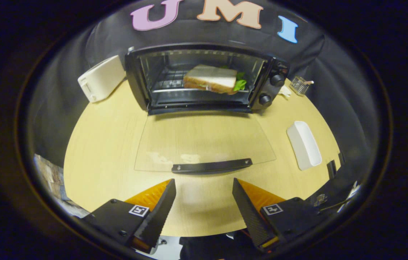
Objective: Open the toaster oven, put the food inside, and close the toaster oven door.
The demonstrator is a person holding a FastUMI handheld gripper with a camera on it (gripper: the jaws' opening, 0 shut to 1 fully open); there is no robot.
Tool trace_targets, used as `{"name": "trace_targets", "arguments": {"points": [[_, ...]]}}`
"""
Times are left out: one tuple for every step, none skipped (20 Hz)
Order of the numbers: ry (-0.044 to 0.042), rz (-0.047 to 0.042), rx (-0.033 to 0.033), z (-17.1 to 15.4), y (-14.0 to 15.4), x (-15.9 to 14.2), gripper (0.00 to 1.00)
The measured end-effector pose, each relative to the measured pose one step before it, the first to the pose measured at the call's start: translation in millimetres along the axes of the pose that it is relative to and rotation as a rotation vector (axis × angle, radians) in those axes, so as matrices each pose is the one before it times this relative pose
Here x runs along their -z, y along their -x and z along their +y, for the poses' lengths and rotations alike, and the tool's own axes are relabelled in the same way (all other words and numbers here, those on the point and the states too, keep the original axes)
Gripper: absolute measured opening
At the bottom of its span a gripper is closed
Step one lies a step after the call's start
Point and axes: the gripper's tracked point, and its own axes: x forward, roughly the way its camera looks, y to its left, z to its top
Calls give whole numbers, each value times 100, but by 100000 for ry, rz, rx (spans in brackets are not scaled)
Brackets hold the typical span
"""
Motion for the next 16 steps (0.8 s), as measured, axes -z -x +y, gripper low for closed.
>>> {"name": "trace_targets", "arguments": {"points": [[2194,1619,-67,367,-300,-121,98],[1729,1584,-460,454,-456,352,98],[1480,1253,-202,272,-372,240,98],[1065,882,550,-39,-458,69,98],[627,467,182,11,-262,-93,98],[66,112,138,-53,-314,-66,98],[-412,44,203,-67,-125,-207,98],[-914,-336,623,-27,-13,-409,98],[-966,-603,563,-70,-28,-494,98],[-872,-1330,-141,85,-128,-745,98],[1128,1751,83,113,-266,-27,98],[2332,1508,495,-213,92,88,98],[1474,873,626,49,-148,-128,98],[1331,22,760,-10,105,-60,98],[899,-283,774,-42,265,-220,98],[713,-447,693,-142,276,-186,98]]}}
